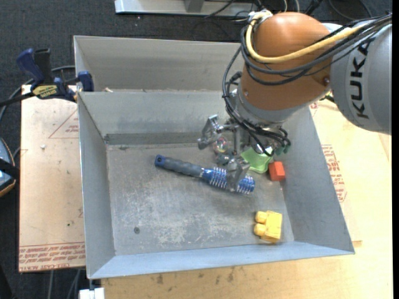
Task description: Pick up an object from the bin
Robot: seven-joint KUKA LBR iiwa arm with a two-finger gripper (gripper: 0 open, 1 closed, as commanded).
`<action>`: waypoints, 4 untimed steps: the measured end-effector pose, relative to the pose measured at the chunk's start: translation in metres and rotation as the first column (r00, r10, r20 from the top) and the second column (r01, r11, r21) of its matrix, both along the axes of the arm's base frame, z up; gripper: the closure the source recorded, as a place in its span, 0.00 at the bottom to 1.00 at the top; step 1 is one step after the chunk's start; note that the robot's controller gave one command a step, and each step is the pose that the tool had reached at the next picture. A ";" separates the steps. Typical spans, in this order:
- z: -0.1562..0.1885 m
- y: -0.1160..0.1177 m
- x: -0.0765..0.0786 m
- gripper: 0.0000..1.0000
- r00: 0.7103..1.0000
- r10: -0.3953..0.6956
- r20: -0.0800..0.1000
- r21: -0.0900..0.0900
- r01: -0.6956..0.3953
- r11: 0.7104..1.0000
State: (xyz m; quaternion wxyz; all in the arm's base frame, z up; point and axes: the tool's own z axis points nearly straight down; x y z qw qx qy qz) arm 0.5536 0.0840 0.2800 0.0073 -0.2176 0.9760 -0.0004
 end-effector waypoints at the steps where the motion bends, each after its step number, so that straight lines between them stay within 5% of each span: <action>1: -0.073 -0.086 0.034 0.00 0.994 -0.110 -0.017 -0.004 0.110 0.994; 2: -0.174 -0.088 0.017 0.00 1.000 0.003 -0.007 -0.001 -0.003 1.000; 3: -0.177 -0.088 0.016 1.00 1.000 0.001 -0.012 0.000 -0.001 1.000; 4: -0.024 -0.115 0.038 1.00 0.986 0.164 -0.003 -0.005 -0.164 0.986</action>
Offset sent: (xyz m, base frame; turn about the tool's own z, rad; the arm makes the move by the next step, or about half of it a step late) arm 0.0339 -0.0819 -0.0693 0.0998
